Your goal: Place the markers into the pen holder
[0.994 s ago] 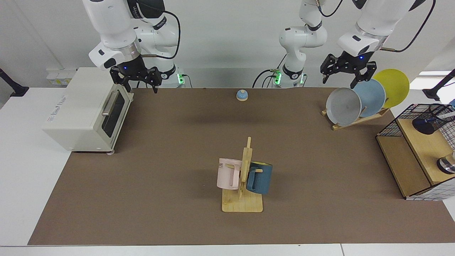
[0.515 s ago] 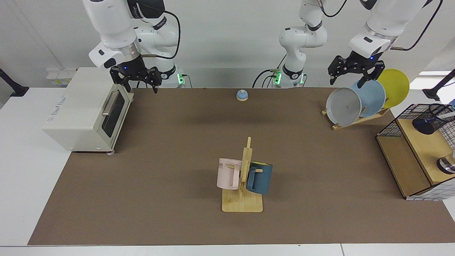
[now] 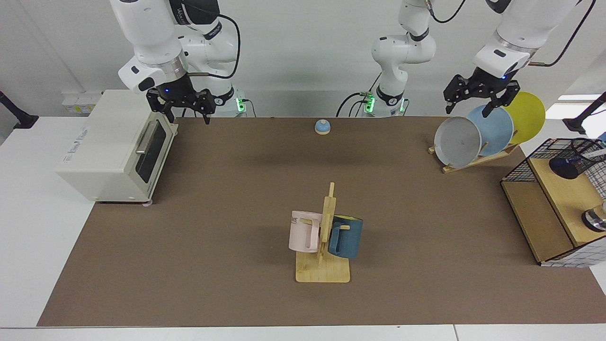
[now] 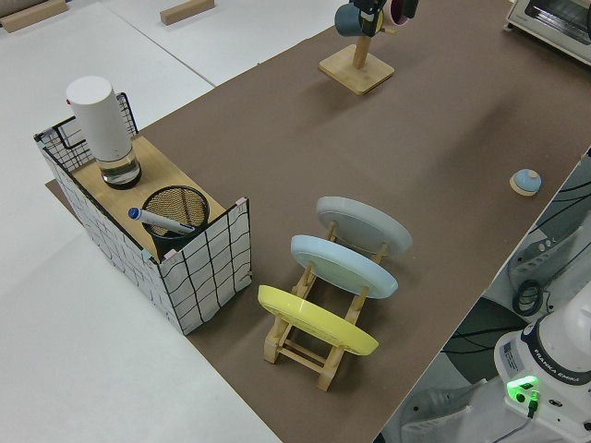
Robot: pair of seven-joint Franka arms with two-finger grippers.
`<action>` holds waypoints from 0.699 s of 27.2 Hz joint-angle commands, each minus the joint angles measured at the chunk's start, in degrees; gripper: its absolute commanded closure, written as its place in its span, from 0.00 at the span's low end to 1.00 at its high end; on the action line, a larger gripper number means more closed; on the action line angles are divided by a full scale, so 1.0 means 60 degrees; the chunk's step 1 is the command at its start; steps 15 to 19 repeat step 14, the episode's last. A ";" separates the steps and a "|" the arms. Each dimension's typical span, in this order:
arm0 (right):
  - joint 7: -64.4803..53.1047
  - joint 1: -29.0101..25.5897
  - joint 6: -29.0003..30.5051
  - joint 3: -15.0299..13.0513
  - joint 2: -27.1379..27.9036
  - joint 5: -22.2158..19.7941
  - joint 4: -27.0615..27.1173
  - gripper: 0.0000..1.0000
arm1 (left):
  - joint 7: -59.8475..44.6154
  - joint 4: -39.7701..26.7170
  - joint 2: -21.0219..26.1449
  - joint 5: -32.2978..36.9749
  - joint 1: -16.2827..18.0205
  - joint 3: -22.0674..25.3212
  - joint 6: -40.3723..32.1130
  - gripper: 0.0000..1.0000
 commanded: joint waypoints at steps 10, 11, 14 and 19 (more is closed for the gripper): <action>-0.0247 -0.0144 0.0103 0.0094 0.0078 -0.0018 0.0106 0.00 | -0.0087 0.0056 0.0012 0.0177 -0.0265 0.0223 0.0170 0.00; -0.0247 -0.0144 0.0103 0.0094 0.0078 -0.0018 0.0106 0.00 | -0.0072 0.0056 0.0012 0.0177 -0.0265 0.0223 0.0170 0.00; -0.0247 -0.0144 0.0103 0.0094 0.0078 -0.0018 0.0106 0.00 | -0.0072 0.0041 -0.0002 0.0177 -0.0265 0.0238 0.0155 0.00; -0.0247 -0.0144 0.0103 0.0094 0.0078 -0.0018 0.0106 0.00 | -0.0072 0.0041 -0.0002 0.0177 -0.0265 0.0238 0.0155 0.00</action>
